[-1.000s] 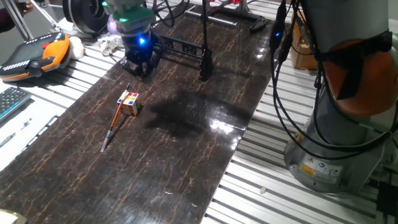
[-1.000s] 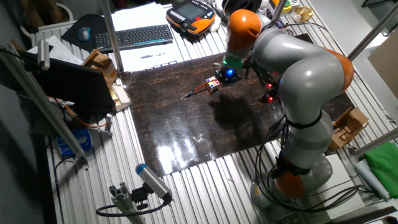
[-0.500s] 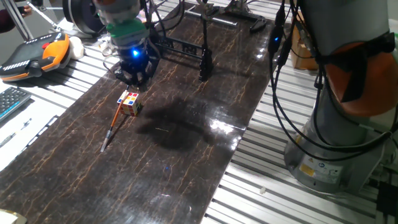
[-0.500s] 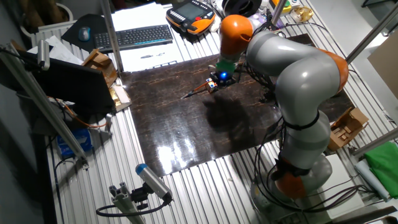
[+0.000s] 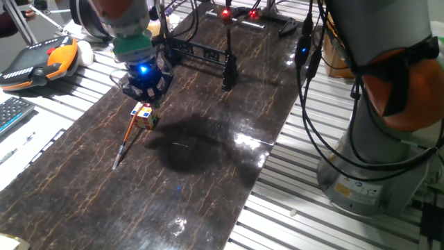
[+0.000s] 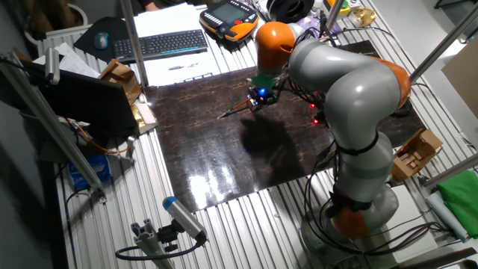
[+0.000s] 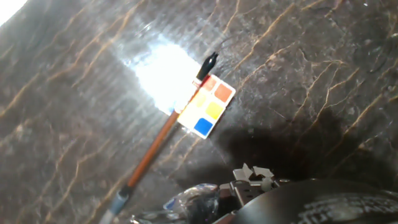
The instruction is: Place the brush on the pen rack
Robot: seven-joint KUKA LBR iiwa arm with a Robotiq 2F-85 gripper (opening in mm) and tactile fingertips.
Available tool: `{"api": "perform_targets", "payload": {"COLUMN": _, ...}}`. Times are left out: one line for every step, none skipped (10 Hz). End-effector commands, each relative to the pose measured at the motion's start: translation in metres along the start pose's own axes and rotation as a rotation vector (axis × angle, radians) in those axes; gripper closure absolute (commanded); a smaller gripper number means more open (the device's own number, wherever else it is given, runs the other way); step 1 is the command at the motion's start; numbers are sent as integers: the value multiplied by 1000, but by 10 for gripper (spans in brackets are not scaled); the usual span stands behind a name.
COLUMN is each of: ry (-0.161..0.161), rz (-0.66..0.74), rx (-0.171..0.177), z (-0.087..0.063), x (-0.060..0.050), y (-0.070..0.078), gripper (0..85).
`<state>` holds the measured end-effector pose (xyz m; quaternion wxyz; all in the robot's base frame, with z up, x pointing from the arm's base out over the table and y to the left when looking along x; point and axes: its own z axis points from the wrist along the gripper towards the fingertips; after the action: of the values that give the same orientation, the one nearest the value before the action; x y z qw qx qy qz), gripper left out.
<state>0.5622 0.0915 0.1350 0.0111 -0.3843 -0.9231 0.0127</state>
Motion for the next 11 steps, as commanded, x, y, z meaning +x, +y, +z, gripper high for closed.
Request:
{"api": "perform_targets", "payload": {"ry": 6, "rz": 27, "rx": -4, "z": 2, "x": -1, "y": 1, "gripper": 843}}
{"api": "perform_targets", "payload": {"ry": 33, "rz": 62, "rx": -29, "z": 2, "x": 0, "y": 2, "gripper": 843}}
{"api": "perform_targets", "payload": {"ry": 53, "rz": 83, "rx": -37, "z": 1, "x": 1, "y": 3, "gripper": 843}}
{"api": "perform_targets", "payload": {"ry": 79, "rz": 103, "rx": -47, "z": 2, "x": 1, "y": 3, "gripper": 843}}
{"api": "perform_targets", "payload": {"ry": 85, "rz": 118, "rx": -46, "z": 3, "x": 1, "y": 4, "gripper": 843}}
{"api": "perform_targets", "payload": {"ry": 94, "rz": 143, "rx": -48, "z": 3, "x": 2, "y": 4, "gripper": 843}}
{"api": "perform_targets", "payload": {"ry": 97, "rz": 143, "rx": -46, "z": 4, "x": 2, "y": 5, "gripper": 843}}
{"api": "perform_targets", "payload": {"ry": 104, "rz": 110, "rx": -32, "z": 4, "x": 2, "y": 5, "gripper": 843}}
{"api": "perform_targets", "payload": {"ry": 97, "rz": 92, "rx": -8, "z": 4, "x": 2, "y": 5, "gripper": 843}}
{"api": "perform_targets", "payload": {"ry": 77, "rz": 88, "rx": 20, "z": 4, "x": 2, "y": 5, "gripper": 843}}
{"api": "perform_targets", "payload": {"ry": 79, "rz": 103, "rx": 16, "z": 4, "x": 2, "y": 5, "gripper": 843}}
